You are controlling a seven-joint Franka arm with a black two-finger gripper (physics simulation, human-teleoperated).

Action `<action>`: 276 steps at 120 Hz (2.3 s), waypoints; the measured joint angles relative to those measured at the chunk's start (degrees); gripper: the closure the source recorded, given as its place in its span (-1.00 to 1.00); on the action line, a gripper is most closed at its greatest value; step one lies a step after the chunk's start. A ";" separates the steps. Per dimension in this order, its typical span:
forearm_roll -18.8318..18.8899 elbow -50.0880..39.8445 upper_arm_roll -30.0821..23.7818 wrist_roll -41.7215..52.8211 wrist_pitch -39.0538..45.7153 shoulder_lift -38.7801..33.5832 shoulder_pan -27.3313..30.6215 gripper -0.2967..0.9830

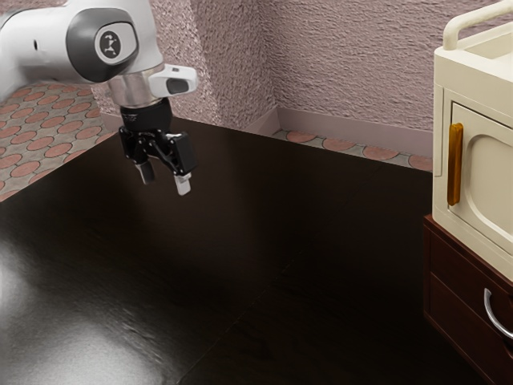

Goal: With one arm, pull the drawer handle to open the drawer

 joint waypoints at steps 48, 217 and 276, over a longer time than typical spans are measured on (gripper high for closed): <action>0.51 2.74 -6.23 10.28 2.98 -10.61 -7.24 -0.54; 5.08 -32.61 -15.82 81.06 44.53 -15.10 -31.16 -0.54; 2.30 -32.26 -15.73 85.04 51.54 -11.54 -30.67 -0.53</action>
